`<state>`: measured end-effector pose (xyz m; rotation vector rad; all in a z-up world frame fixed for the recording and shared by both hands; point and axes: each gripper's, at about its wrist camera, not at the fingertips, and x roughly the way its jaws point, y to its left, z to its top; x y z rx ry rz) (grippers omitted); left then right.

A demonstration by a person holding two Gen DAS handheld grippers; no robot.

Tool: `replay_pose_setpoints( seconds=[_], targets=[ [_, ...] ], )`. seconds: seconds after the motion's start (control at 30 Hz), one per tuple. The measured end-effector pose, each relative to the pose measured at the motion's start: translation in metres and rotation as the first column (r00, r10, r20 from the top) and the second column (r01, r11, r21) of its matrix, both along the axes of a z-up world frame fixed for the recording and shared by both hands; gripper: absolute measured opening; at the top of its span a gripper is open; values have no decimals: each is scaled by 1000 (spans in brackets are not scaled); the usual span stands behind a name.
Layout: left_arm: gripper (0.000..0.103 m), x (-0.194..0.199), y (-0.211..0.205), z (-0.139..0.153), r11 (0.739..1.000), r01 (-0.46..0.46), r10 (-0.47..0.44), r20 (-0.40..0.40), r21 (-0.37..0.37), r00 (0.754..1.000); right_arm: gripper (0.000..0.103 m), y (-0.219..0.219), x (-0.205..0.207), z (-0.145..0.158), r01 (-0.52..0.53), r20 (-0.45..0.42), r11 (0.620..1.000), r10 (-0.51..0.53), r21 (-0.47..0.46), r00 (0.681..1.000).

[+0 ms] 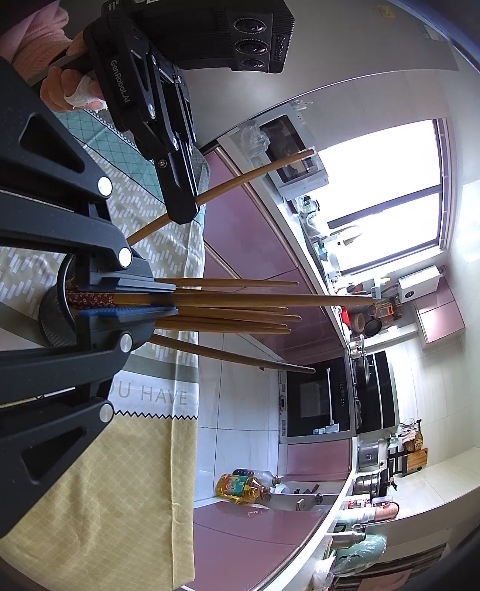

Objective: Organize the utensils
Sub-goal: 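Lower both chopsticks into the mesh cup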

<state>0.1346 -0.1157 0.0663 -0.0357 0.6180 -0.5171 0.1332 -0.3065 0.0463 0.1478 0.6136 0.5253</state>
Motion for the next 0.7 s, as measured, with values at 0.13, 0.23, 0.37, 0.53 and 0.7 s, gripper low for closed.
replay_pose_setpoints(
  seconds=[0.13,0.23,0.37,0.53,0.7],
  targets=[
    [7,3,-1,-4,1000,-1,1,-9,5,1000,6,1,1,-4,-2,-7,1000,2,-7,1000],
    [8,6,-3,-8,1000,-3,4,-15,10,1000,6,2,2,-7,-3,-12,1000,3,-10,1000],
    [8,9,-4,-10,1000,-8,9,-20,13,1000,6,2,3,-8,-3,-14,1000,3,-10,1000],
    [8,13,-5,-13,1000,-9,10,-23,19,1000,6,2,3,-9,-4,-15,1000,4,-9,1000],
    [8,17,-7,-15,1000,-14,14,-26,23,1000,6,3,4,-9,1,-18,1000,-1,-5,1000]
  ],
)
